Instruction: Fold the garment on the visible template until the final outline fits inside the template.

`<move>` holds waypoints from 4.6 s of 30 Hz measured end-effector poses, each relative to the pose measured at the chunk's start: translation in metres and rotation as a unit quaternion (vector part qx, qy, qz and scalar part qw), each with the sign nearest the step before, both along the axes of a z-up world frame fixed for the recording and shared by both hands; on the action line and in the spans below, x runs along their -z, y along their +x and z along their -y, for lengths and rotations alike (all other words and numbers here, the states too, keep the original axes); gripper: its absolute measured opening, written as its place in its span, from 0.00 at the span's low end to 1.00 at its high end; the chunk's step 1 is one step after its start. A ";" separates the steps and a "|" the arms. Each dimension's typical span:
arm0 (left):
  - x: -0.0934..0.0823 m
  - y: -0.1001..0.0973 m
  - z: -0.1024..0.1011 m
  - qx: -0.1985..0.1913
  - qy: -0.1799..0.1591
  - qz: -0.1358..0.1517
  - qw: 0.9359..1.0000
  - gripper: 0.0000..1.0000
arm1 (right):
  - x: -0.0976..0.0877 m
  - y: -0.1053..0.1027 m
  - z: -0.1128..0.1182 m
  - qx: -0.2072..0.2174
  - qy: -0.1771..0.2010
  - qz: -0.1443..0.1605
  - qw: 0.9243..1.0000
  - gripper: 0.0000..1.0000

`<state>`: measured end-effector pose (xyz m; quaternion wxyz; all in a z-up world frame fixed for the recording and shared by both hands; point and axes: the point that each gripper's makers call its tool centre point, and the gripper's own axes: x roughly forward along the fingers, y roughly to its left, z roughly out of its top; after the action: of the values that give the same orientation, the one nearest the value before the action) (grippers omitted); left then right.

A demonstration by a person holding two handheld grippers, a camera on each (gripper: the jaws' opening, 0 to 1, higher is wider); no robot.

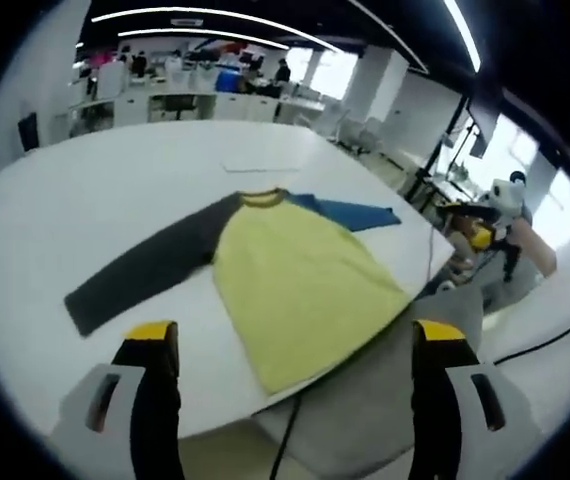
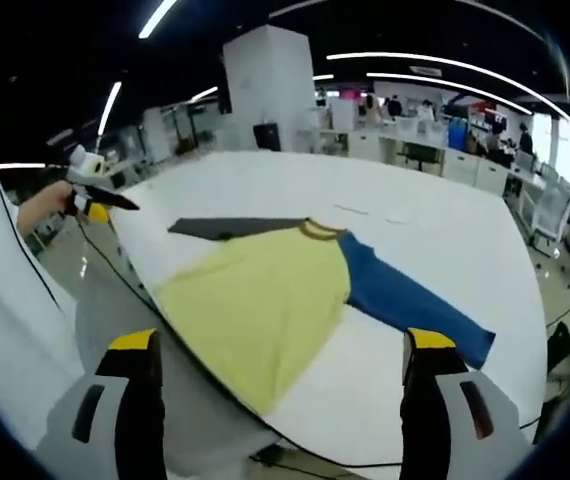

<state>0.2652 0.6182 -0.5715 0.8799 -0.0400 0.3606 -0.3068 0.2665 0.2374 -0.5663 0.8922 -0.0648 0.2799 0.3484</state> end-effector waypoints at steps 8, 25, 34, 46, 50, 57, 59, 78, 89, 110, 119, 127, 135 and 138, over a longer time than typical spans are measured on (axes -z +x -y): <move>0.002 -0.006 -0.003 0.006 0.010 -0.007 1.000 0.99 | -0.003 -0.008 -0.001 -0.009 0.009 0.016 1.000 1.00; 0.007 -0.003 -0.003 0.015 0.015 -0.015 1.000 0.99 | -0.022 0.002 0.004 0.011 0.048 0.060 0.997 1.00; 0.008 -0.002 -0.002 0.015 0.016 -0.018 1.000 0.99 | -0.011 0.006 0.012 0.023 0.027 0.046 0.998 1.00; 0.012 0.004 0.002 0.017 0.018 -0.026 0.999 0.99 | 0.000 0.023 0.033 0.060 0.022 0.036 0.997 0.95; 0.014 0.008 0.002 0.015 0.019 -0.028 0.999 0.97 | 0.006 0.031 0.040 0.068 0.012 0.027 0.997 0.91; 0.025 0.015 0.007 0.014 0.020 -0.045 0.999 0.94 | 0.008 0.051 0.054 0.094 0.021 0.024 0.995 0.88; 0.026 0.018 0.009 0.013 0.020 -0.048 0.999 0.94 | 0.011 0.055 0.057 0.097 0.019 0.022 0.995 0.89; 0.047 0.052 0.027 0.028 0.028 -0.078 0.996 0.94 | 0.056 0.105 0.093 0.116 -0.004 -0.016 0.993 0.80; 0.060 0.065 0.028 0.027 0.038 -0.098 0.994 0.94 | 0.080 0.135 0.115 0.136 0.012 -0.026 0.990 0.70; 0.085 0.078 0.032 0.035 0.048 -0.139 0.989 0.93 | 0.129 0.179 0.158 0.157 -0.004 -0.058 0.986 0.64; 0.093 0.081 0.034 0.039 0.058 -0.148 0.987 0.92 | 0.145 0.198 0.199 0.187 -0.021 -0.069 0.980 0.54; 0.098 0.081 0.033 0.036 0.059 -0.157 0.985 0.92 | 0.157 0.213 0.234 0.212 -0.045 -0.078 0.973 0.50; 0.103 0.081 0.031 0.033 0.065 -0.165 0.984 0.92 | 0.169 0.226 0.255 0.231 -0.060 -0.087 0.967 0.43; 0.104 0.082 0.031 0.032 0.066 -0.167 0.983 0.92 | 0.176 0.230 0.263 0.241 -0.062 -0.095 0.964 0.42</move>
<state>0.3471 0.5870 -0.6755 0.7977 -0.0210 0.5227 -0.2999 0.4965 -0.0259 -0.7420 0.9134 -0.0175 0.3916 0.1097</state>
